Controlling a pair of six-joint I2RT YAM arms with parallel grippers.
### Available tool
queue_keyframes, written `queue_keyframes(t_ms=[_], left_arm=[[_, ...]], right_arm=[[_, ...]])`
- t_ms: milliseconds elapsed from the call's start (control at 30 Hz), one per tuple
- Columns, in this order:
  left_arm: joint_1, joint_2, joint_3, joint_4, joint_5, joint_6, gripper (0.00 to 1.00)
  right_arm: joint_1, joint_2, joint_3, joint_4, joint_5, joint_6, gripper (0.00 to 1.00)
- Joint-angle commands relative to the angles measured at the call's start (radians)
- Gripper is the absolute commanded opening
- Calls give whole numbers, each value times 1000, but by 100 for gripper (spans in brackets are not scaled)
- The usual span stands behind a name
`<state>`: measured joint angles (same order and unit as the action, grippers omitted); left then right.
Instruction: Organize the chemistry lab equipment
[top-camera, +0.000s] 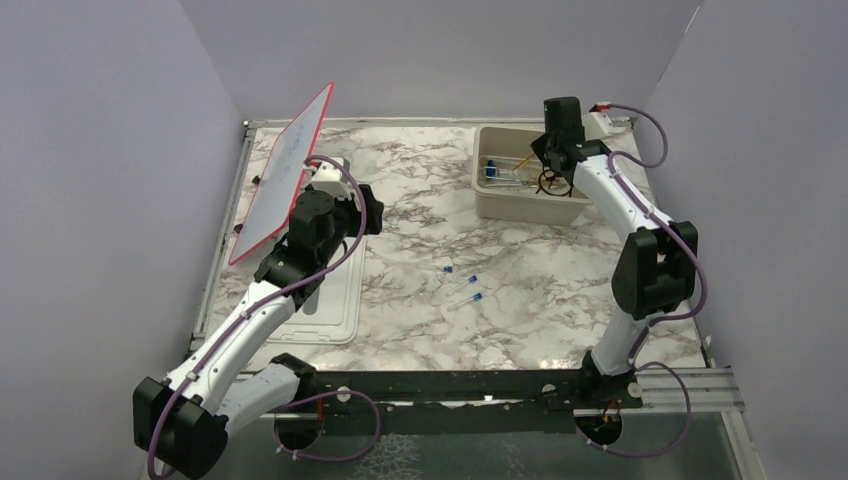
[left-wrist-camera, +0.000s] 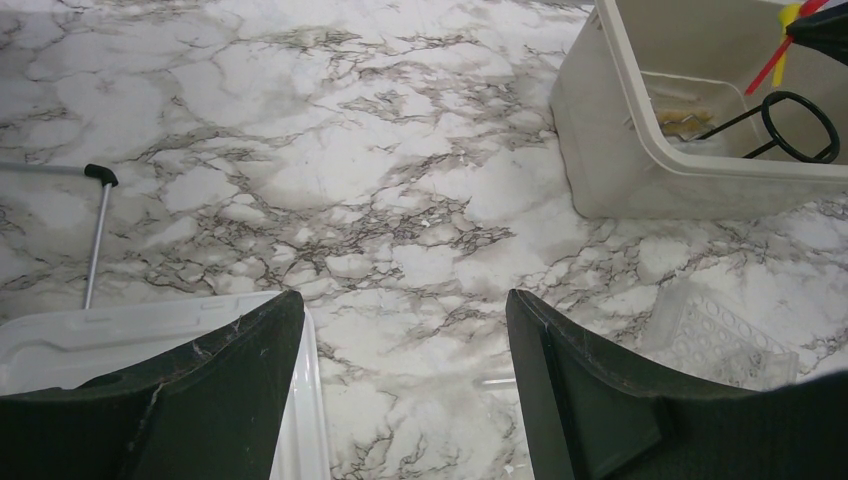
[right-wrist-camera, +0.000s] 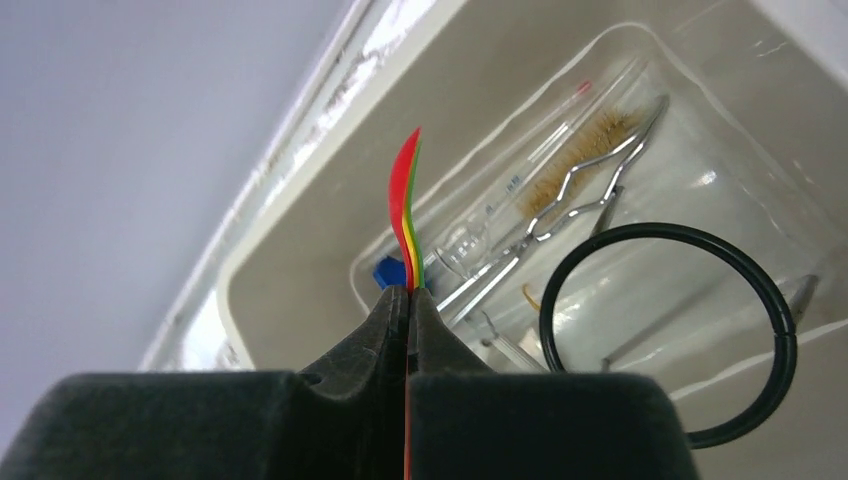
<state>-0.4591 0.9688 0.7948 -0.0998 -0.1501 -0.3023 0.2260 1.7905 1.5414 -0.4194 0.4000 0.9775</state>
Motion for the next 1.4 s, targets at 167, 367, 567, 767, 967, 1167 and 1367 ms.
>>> queue_keyframes(t_ms=[167, 367, 567, 767, 967, 1167, 1367], left_arm=[[2, -4, 17, 11, -3, 12, 77], [2, 13, 18, 8, -6, 15, 77], [2, 29, 18, 7, -6, 16, 77], [2, 37, 20, 7, -2, 9, 77], [2, 35, 21, 7, 9, 9, 77], [2, 35, 22, 12, 63, 9, 77], [2, 52, 40, -9, 240, 38, 77]], right_arm=[[3, 93, 83, -90, 170, 401, 8], [3, 177, 122, -144, 151, 534, 10], [-5, 283, 232, -206, 148, 587, 13], [-8, 336, 300, -250, 129, 603, 23], [-8, 273, 255, -156, 111, 488, 24], [-8, 133, 154, -39, 40, 284, 25], [-8, -36, 35, 55, -108, -16, 26]])
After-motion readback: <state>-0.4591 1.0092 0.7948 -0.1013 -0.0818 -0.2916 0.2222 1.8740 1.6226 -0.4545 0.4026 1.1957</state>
